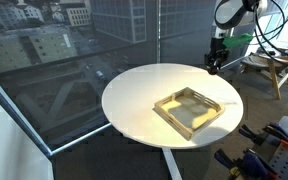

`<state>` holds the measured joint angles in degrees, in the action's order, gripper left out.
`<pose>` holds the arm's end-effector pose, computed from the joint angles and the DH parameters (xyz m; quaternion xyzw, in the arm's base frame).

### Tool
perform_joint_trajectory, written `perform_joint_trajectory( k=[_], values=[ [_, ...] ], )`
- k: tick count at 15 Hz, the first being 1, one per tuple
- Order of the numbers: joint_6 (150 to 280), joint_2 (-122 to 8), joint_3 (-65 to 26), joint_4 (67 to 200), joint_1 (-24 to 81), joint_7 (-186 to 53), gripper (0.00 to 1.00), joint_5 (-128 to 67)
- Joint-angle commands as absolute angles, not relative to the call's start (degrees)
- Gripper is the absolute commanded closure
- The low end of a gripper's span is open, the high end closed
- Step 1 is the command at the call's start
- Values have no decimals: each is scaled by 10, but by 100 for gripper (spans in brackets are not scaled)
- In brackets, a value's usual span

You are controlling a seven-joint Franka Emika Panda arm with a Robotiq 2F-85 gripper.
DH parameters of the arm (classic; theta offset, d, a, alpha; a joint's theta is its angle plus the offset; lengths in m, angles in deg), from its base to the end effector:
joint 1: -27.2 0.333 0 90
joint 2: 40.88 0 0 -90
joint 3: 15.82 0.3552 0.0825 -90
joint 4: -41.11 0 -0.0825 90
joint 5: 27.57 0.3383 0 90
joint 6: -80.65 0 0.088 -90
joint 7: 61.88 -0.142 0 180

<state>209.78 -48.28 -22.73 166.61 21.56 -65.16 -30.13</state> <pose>0.4975 -0.1123 0.3578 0.9916 -0.1228 -0.0344 0.0219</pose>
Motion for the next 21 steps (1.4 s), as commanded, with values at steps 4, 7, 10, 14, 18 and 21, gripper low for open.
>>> perform_joint_trajectory(
  k=[4, 7, 10, 14, 18, 21],
  values=[
    [2105, -454, -224, 1693, 216, -641, 64, -313],
    [2096, -476, -223, 1675, 215, -648, 39, -302],
    [2096, -479, -223, 1675, 215, -648, 39, -302],
    [2096, -479, -223, 1675, 215, -648, 39, -302],
    [2096, -479, -223, 1675, 215, -648, 39, -302],
    [2098, -479, -224, 1675, 214, -648, 64, -302]
  ],
)
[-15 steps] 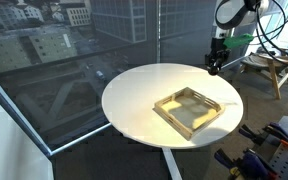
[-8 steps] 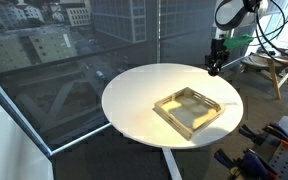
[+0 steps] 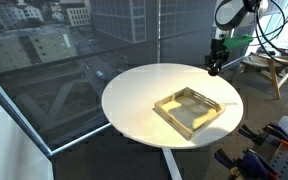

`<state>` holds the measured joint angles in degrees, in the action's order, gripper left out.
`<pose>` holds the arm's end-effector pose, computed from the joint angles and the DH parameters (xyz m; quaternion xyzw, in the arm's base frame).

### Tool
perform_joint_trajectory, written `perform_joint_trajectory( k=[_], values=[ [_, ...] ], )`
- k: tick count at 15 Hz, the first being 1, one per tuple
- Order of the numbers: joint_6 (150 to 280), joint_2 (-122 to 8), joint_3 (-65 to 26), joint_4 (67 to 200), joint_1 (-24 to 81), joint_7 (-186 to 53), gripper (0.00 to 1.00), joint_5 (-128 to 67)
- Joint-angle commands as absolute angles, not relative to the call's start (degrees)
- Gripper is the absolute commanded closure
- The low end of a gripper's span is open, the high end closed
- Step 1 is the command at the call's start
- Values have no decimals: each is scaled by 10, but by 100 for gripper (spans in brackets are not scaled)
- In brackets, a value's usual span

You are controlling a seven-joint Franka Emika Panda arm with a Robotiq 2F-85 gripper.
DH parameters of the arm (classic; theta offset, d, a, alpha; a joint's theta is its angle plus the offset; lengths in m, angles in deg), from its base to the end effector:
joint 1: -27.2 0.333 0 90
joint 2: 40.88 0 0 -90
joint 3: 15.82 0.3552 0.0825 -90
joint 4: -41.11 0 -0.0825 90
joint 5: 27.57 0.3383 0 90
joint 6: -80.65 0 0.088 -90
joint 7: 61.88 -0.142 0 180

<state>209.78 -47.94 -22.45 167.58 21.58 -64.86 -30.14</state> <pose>0.4926 -0.1087 0.3543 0.9921 -0.1175 -0.0399 0.0208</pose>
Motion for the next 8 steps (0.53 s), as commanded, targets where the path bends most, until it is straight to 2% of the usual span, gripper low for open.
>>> perform_joint_trajectory(
  k=[1, 8],
  values=[
    [2099, -478, -223, 1675, 214, -647, 64, -302],
    [2112, -473, -214, 1676, 221, -643, 64, -303]
  ],
)
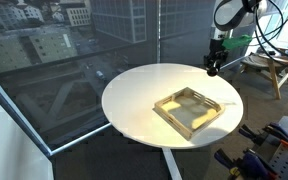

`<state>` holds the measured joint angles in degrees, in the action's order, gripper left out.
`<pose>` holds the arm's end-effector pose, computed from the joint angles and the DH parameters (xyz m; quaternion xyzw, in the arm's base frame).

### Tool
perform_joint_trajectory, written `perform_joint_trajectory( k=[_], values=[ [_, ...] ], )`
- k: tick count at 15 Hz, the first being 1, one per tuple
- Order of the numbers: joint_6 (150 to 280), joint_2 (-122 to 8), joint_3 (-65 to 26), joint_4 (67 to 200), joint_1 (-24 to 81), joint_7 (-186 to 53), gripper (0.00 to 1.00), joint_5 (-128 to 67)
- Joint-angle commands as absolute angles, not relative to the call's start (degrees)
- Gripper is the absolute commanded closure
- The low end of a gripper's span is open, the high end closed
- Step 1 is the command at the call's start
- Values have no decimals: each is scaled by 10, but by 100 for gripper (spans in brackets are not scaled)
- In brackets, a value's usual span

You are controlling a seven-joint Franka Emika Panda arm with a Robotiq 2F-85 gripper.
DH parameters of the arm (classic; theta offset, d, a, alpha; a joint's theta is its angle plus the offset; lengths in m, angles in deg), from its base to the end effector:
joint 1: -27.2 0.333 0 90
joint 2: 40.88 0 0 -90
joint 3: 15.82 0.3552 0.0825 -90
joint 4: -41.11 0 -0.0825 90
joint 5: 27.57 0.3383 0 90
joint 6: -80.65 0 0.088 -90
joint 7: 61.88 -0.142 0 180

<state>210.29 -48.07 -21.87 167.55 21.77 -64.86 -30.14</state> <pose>0.4956 -0.1024 0.3540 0.9930 -0.1108 -0.0362 0.0207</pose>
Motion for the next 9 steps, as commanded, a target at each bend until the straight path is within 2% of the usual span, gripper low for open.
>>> perform_joint_trajectory(
  k=[1, 9],
  values=[
    [2117, -472, -212, 1677, 223, -641, 64, -303],
    [2126, -470, -190, 1681, 239, -624, 64, -290]
  ],
)
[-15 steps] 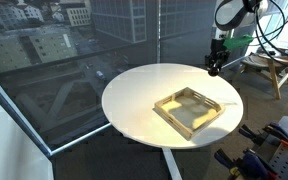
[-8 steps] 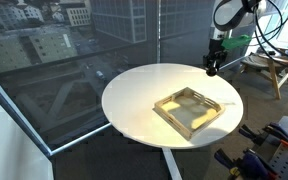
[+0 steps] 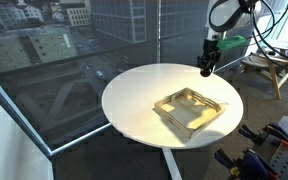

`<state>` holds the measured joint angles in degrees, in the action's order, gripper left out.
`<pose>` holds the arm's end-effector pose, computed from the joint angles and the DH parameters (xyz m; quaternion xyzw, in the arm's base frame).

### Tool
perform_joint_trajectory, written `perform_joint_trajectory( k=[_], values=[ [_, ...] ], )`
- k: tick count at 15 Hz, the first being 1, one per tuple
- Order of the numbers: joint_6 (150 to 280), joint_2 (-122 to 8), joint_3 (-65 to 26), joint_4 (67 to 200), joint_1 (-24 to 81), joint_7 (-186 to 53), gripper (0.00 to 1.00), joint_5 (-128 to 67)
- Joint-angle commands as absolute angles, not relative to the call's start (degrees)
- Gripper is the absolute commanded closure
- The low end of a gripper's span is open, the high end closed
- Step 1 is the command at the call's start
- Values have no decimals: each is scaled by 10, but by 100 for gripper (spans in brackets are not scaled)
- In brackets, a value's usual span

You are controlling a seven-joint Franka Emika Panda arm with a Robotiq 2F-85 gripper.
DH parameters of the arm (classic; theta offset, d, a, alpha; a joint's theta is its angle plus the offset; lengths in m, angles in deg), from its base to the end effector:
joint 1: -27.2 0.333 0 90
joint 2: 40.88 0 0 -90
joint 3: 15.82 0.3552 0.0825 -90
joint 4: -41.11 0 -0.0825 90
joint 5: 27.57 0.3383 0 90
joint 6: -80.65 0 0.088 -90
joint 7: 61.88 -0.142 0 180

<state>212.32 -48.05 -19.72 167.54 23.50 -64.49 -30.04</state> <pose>0.5066 -0.0692 0.3569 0.9969 -0.0742 -0.0176 0.0194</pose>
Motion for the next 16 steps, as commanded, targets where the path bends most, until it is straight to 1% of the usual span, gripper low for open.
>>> perform_joint_trajectory(
  k=[1, 16],
  values=[
    [2126, -470, -187, 1681, 241, -620, 64, -288],
    [2137, -486, -167, 1677, 252, -586, 64, -274]
  ],
)
